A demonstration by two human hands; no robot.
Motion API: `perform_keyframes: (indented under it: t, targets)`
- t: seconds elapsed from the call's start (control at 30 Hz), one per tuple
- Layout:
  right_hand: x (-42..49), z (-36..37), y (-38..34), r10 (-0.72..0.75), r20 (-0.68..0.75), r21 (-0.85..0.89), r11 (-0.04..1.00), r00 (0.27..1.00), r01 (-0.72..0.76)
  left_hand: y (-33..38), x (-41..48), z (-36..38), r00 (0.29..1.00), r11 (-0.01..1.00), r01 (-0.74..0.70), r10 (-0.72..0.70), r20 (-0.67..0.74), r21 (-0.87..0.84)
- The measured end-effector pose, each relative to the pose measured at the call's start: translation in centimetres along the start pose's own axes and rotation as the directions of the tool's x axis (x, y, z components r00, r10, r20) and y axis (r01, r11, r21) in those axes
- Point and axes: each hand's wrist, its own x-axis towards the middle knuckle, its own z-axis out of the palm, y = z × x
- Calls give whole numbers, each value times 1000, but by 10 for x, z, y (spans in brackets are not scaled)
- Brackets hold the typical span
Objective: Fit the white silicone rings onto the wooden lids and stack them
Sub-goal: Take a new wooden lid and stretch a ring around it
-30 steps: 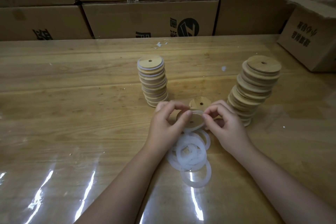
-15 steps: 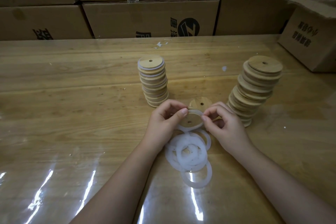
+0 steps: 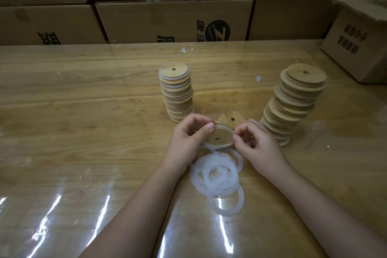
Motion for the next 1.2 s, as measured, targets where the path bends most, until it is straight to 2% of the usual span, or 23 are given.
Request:
perform_keyframes:
  t: [0.27,0.4,0.53,0.67,1.2]
  targets:
    - [-1,-2,-3,118,89,24,992,989,-121,0,-1,0,1000,1000,8,-8,-14,9]
    - [-2,-1,-4,107,69,30,994,992,-109,-1,-5,5,998,974,-51,42,48,219]
    - [-2,1,-5,-8,-42,-20,1000,999,7,-2,-6,9,982,894,-184,156,102,409]
    - [-2,-1,-3,-115,-92,-35,993,989,112,-2,-4,5,992,949,-119,99,81,292]
    - [1,1,6,-67,-64,-30,997,996,66,-6,-1,5,990,937,-141,127,65,319]
